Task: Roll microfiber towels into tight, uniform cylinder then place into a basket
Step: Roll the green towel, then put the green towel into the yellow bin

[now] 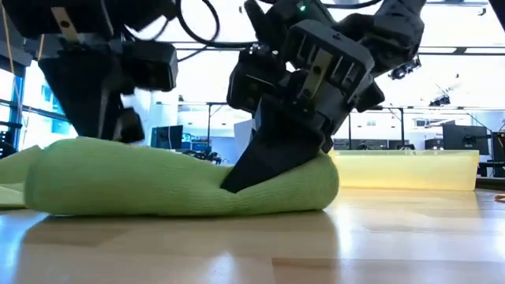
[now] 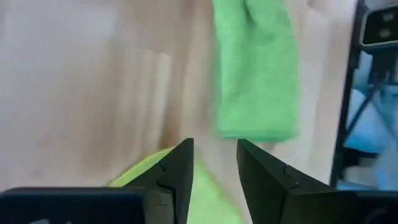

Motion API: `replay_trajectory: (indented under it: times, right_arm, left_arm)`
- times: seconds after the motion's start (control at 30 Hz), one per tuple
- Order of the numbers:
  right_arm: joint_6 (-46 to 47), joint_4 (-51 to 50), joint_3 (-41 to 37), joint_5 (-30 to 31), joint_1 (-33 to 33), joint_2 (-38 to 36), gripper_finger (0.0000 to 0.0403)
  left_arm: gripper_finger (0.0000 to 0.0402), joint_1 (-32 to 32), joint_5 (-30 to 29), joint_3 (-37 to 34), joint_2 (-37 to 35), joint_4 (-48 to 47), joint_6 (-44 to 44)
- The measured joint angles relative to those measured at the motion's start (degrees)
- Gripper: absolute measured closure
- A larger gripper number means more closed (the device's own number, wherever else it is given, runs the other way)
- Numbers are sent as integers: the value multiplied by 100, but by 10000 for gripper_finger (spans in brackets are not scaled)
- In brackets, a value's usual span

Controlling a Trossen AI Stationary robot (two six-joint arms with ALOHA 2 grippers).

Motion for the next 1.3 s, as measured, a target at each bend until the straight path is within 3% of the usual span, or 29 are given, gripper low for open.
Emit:
replay_trajectory:
  times: [0.27, 0.37, 0.63, 0.93, 1.13, 1.3]
  right_arm:
    - [391, -780, -44, -341, -501, -447, 402]
    - [388, -1445, -52, -142, -689, -864, 402]
    - [445, -3361, -43, 1344, -1068, -2214, 402]
    - [554, -5322, -26, 3486, -1454, -3970, 402]
    - [1619, -6637, -20, 5302, -1871, -4575, 402]
    - [3061, -7557, -20, 6034, -2237, -4427, 402]
  left_arm:
    - [298, -330, -1512, 7, -1243, -768, -902]
    - [300, -539, -2051, 11, -1647, -778, -1100]
    - [300, -1106, -3514, 14, -2253, -718, -1364]
    - [300, -1576, -4679, 15, -2139, -577, -1398]
    - [300, -1676, -5055, 17, -1987, -496, -1398]
    - [300, -1681, -5292, 22, -1870, -419, -1398]
